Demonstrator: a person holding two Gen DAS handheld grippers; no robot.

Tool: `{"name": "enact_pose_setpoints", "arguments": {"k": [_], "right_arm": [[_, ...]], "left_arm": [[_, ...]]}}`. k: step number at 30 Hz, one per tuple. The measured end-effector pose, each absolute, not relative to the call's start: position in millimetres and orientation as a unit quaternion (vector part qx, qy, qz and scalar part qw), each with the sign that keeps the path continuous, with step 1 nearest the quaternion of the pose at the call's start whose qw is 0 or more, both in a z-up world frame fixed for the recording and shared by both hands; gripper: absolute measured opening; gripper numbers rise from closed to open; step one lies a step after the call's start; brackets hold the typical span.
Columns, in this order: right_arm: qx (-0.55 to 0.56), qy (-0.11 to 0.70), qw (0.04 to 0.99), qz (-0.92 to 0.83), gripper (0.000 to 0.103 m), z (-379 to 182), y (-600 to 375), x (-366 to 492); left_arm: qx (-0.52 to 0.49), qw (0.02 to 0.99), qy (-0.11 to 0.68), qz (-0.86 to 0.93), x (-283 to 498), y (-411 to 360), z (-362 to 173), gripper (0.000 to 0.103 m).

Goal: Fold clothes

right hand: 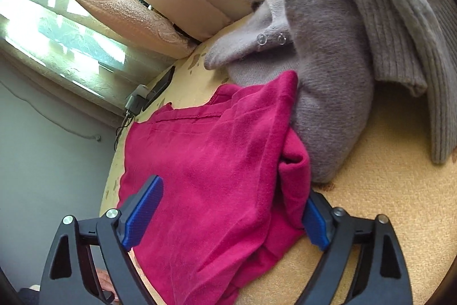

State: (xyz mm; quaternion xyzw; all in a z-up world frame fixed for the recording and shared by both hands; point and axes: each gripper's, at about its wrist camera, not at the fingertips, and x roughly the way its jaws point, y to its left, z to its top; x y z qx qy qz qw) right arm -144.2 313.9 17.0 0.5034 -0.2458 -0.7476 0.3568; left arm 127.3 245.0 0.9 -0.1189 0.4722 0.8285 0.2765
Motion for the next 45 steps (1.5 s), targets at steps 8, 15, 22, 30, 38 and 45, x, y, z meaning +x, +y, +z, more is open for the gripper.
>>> {"name": "enact_pose_setpoints", "arguments": {"k": [8,15,22,30,38,45], "right_arm": [[0.502,-0.259,0.358,-0.744,0.091,17.9,331.6,-117.6],[0.515,-0.320,0.342,-0.718,0.102,22.3,361.3,-54.5],[0.569,-0.355,0.351,-0.653,0.103,19.3,350.7,-7.5],[0.602,-0.364,0.332,-0.628,0.103,6.4,323.4,-0.9],[0.571,-0.343,0.296,-0.684,0.073,10.3,315.9,-9.5],[0.562,-0.375,0.289,-0.679,0.019,2.2,327.3,-7.9]], "left_arm": [[-0.100,0.246,0.490,0.831,129.7,235.2,-4.7,0.086],[-0.097,0.244,0.484,0.835,130.0,229.9,-2.9,0.086],[-0.081,0.237,0.484,0.838,133.8,223.9,-1.7,0.086],[-0.067,0.227,0.481,0.844,143.7,213.8,1.4,0.086],[-0.071,0.216,0.484,0.845,142.3,204.2,0.1,0.086],[-0.064,0.207,0.505,0.836,137.1,216.3,-5.6,0.086]]}}
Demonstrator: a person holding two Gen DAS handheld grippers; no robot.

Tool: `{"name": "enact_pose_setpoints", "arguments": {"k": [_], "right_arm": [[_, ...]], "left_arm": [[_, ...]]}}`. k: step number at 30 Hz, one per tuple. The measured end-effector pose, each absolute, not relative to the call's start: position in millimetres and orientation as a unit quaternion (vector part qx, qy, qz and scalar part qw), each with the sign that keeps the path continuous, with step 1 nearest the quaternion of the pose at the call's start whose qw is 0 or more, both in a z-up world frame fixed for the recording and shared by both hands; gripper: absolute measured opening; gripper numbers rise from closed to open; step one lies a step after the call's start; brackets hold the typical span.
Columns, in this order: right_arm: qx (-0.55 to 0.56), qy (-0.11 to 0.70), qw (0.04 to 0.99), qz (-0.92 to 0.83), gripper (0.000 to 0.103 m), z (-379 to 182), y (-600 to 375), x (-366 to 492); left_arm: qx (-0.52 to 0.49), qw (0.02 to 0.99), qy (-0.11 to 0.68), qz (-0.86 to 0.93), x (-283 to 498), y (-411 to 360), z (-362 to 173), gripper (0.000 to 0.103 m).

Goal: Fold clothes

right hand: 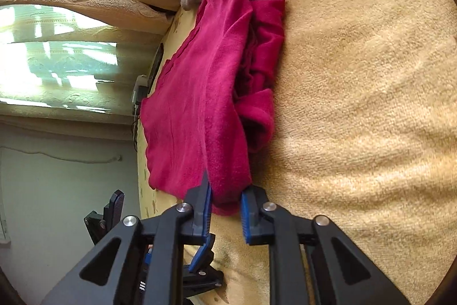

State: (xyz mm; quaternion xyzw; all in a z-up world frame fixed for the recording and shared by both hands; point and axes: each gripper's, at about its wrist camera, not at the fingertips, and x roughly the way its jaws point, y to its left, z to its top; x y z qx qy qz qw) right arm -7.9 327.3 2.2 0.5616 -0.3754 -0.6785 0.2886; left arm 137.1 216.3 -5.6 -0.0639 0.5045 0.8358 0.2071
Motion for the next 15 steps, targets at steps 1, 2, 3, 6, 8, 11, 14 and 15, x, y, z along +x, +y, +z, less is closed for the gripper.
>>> {"name": "enact_pose_setpoints", "arguments": {"k": [1,2,3,6,8,11,14,15], "right_arm": [[0.554,-0.381,0.293,-0.679,0.019,6.9,328.5,-7.8],[0.547,-0.386,0.299,-0.680,0.019,12.6,329.2,-8.2],[0.542,-0.387,0.306,-0.681,0.019,19.2,327.9,-9.3],[0.531,-0.390,0.325,-0.678,0.019,36.5,323.1,-13.4],[0.531,-0.397,0.332,-0.671,0.019,40.7,320.8,-17.2],[0.530,-0.402,0.340,-0.665,0.019,45.1,318.2,-22.0],[0.527,-0.400,0.350,-0.663,0.019,49.6,315.1,-23.7],[0.525,-0.400,0.351,-0.664,0.019,50.3,313.3,-24.2]], "left_arm": [[-0.062,0.203,0.508,0.835,135.3,218.6,-5.6,0.086],[-0.060,0.195,0.513,0.834,132.9,221.1,-6.1,0.086],[-0.057,0.189,0.518,0.832,131.0,223.8,-6.5,0.086],[-0.040,0.158,0.546,0.821,124.7,233.6,-10.1,0.086],[-0.035,0.146,0.566,0.811,120.5,239.3,-11.5,0.087],[-0.040,0.139,0.581,0.801,113.5,244.9,-10.6,0.087],[-0.061,0.131,0.575,0.805,101.8,245.7,-5.7,0.083],[-0.070,0.129,0.573,0.807,97.4,245.4,-3.6,0.072]]}}
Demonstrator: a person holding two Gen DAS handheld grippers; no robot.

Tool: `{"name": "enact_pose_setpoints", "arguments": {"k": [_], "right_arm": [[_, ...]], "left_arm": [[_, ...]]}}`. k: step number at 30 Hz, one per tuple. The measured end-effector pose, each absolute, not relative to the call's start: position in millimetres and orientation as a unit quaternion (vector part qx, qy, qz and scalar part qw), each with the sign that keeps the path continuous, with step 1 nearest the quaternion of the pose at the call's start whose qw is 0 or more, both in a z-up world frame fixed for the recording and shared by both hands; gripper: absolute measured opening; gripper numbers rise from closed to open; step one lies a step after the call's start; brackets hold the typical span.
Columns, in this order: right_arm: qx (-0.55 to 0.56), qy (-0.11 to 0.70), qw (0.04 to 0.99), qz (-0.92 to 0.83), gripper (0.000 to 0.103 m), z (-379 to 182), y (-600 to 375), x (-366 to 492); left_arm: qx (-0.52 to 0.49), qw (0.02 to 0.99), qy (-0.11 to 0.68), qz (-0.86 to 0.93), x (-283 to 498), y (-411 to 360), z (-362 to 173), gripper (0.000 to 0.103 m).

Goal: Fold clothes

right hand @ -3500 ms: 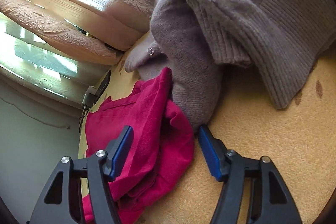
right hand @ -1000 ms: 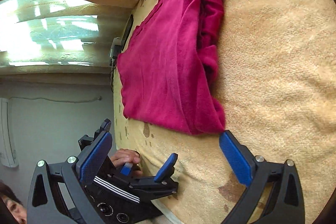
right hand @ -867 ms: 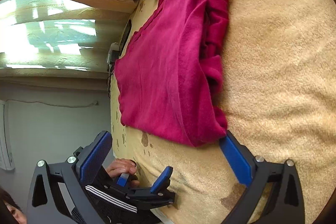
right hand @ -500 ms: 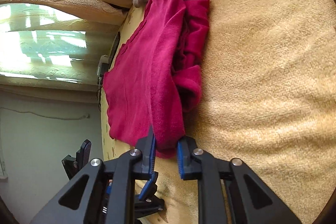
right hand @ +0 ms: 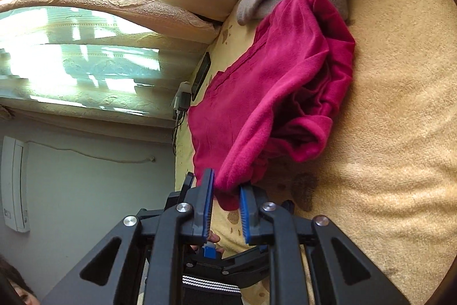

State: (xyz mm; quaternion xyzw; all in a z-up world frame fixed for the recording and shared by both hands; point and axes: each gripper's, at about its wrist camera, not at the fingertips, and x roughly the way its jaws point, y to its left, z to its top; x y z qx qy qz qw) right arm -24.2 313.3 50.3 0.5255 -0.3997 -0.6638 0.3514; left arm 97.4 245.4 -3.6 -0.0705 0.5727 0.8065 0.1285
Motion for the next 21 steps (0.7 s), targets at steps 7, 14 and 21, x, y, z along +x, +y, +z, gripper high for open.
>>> {"name": "enact_pose_setpoints", "arguments": {"k": [7,14,21], "right_arm": [[0.526,-0.406,0.365,-0.652,0.019,47.4,311.3,-26.2],[0.531,-0.400,0.370,-0.649,0.033,48.9,321.4,-28.1],[0.467,-0.370,0.272,-0.756,0.098,54.2,385.1,-62.1]], "left_arm": [[-0.146,0.156,0.509,0.834,70.4,234.8,19.9,0.024],[-0.141,0.174,0.475,0.851,66.8,233.8,13.2,0.005],[-0.132,0.186,0.440,0.869,67.6,221.3,27.9,0.005]]}}
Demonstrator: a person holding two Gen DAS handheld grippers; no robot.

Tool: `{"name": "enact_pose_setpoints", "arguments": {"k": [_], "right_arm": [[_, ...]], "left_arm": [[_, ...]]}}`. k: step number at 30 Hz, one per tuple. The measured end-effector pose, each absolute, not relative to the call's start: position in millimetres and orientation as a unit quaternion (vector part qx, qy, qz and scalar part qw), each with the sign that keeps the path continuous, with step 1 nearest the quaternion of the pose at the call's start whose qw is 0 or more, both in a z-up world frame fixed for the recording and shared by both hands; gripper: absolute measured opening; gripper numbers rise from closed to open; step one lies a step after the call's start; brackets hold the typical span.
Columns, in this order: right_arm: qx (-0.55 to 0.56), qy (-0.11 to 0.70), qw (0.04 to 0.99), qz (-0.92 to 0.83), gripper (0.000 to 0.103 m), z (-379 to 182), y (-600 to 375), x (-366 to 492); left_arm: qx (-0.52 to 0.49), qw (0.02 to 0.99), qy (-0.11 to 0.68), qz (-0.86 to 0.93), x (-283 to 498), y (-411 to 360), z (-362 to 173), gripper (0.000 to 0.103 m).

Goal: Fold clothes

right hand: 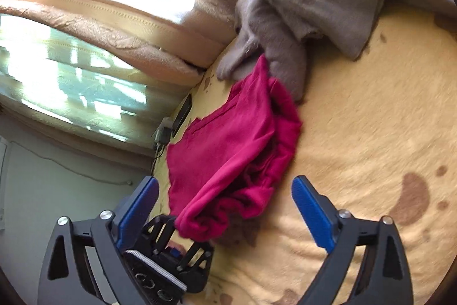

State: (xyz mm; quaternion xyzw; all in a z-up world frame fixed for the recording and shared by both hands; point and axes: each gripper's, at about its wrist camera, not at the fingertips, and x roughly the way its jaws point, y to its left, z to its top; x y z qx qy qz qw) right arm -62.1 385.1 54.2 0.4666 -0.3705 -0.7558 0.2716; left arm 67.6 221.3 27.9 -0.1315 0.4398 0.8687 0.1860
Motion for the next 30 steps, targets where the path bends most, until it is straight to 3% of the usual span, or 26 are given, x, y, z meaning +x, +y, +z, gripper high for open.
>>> {"name": "enact_pose_setpoints", "arguments": {"k": [6,17,18,21,22,30], "right_arm": [[0.503,-0.379,0.269,-0.729,0.098,27.5,383.7,-121.3],[0.568,-0.386,0.283,-0.670,0.083,-1.3,332.7,-154.3],[0.569,-0.386,0.282,-0.670,0.076,-2.1,330.8,-155.7],[0.567,-0.379,0.272,-0.679,0.037,-2.9,326.9,-158.0],[0.565,-0.372,0.267,-0.686,0.030,-1.6,326.0,-157.9],[0.504,-0.342,0.282,-0.742,0.021,45.5,311.5,-149.1]], "left_arm": [[-0.128,0.184,0.428,0.875,78.8,210.7,34.6,0.005],[-0.121,0.195,0.415,0.880,74.0,205.3,43.0,0.005],[-0.121,0.195,0.415,0.880,73.0,204.6,43.3,0.005],[-0.121,0.196,0.412,0.881,72.8,202.8,43.7,0.005],[-0.122,0.198,0.410,0.882,73.3,202.4,44.0,0.005],[-0.123,0.198,0.369,0.900,77.3,189.9,57.5,0.005]]}}
